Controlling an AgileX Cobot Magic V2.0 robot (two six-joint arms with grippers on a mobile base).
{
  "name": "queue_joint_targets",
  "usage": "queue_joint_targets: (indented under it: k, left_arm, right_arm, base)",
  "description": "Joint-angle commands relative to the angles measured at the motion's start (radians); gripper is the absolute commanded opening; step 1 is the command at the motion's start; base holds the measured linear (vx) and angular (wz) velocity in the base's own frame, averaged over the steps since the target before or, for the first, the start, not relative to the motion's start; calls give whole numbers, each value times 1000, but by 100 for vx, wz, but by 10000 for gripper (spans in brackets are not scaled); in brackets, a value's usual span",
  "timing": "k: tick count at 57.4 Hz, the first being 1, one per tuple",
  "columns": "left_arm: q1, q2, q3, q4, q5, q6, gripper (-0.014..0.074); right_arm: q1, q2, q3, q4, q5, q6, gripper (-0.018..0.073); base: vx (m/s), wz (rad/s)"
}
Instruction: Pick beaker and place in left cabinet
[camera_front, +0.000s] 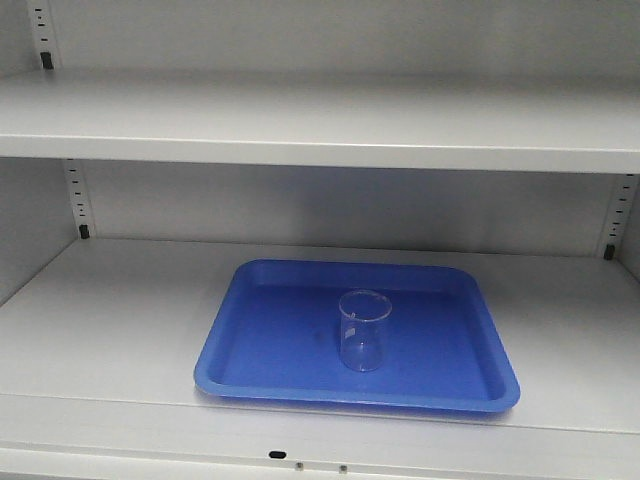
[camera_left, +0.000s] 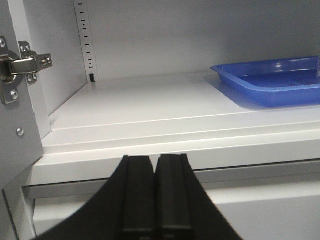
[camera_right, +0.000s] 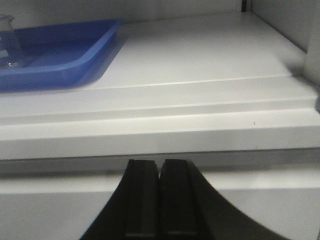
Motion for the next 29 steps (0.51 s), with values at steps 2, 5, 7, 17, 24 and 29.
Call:
queue_joint_targets:
  k: [2,5,7,17,24,29]
  left_arm:
    - [-1,-18,16,-7,-83,-3,1]
    - [-1,-18,16,-7,-83,-3,1]
    - [-1,-16,16,-7,-84,-3,1]
    - [-1,-18,16,-7,-83,-3,1]
    - [-1,-18,16,-7,-84,-3,1]
    - [-1,-18,16,-7,-84,-3,1]
  right_arm:
    - [-6,-124,54,-1,-88,-6,-6]
    - [-6,-189,46,-2,-6,-6,-6]
    - [-6,-194,47,-7,-5,-7,-6]
    - [-3,-171,49,-17,-8,-1,-6]
    - [-3,-172,48,-17,-8,-1,-6]
    - [-3,-172,48,-17,-8,-1,-6]
  base:
    - [0,0]
    - [0,0]
    - [0,0]
    - [0,1]
    - [0,0]
    - [0,0]
